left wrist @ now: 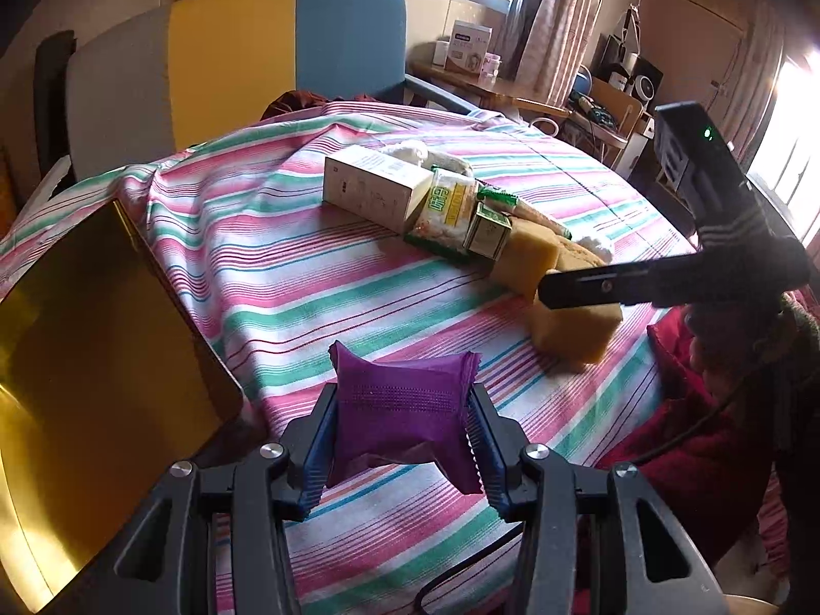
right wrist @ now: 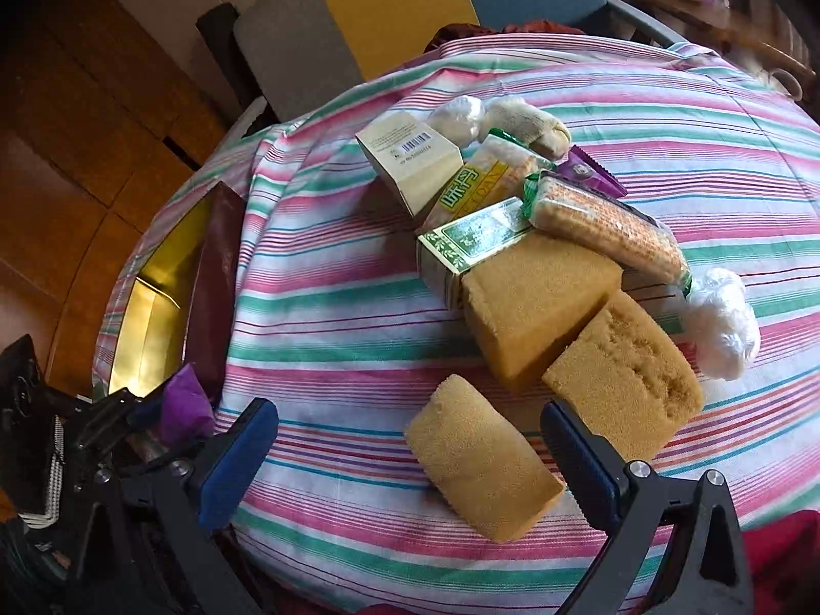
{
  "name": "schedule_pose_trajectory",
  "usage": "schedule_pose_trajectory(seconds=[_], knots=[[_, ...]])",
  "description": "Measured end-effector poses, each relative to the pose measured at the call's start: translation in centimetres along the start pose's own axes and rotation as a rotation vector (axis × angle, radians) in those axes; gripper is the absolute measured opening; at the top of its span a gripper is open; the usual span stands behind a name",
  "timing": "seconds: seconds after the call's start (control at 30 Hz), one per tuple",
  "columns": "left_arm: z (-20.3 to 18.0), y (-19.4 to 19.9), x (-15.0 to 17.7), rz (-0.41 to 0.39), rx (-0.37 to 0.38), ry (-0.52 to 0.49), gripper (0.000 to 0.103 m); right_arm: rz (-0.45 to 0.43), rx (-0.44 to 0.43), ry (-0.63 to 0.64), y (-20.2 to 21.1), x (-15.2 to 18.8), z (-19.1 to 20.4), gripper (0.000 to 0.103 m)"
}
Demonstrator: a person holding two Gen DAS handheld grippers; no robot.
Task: Organize objects
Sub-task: 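Carry the purple candy with the left gripper toward the gold tray, then lower the purple candy into the gold tray and open the left gripper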
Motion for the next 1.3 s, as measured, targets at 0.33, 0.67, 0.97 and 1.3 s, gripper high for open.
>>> schedule_pose_trajectory(seconds=[0.33, 0.67, 0.97, 1.3], knots=[[3.0, 2.7, -1.3, -0.054, -0.010, 0.077, 0.049, 0.101, 0.096, 0.024, -2.1, 1.1, -0.6, 0.082], [14.6, 6.7, -1.0, -0.107, -0.165, 0.270, 0.049, 0.166, 0.242, 0.069, -3.5, 1.8, -1.8, 0.052], [28.3, 6.7, 1.3, -0.017, -0.296, 0.494, 0.049, 0.186, 0.287, 0.090, -3.9, 1.9, -2.0, 0.052], [36.6, 3.1, 0.0, 0.018, -0.397, 0.545, 0.053, 0.181, 0.302, 0.102, -4.5, 1.8, -1.8, 0.053]])
Point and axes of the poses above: each gripper's, at about its wrist camera, not at the fingertips, and y roughly against the way its jaws point, z to its left, x to its underside, the point moved 8 cm from there along -y, roughly the way its jaws point, and after that the axes turned 3 degrees about -x, right-handed, at the moved point
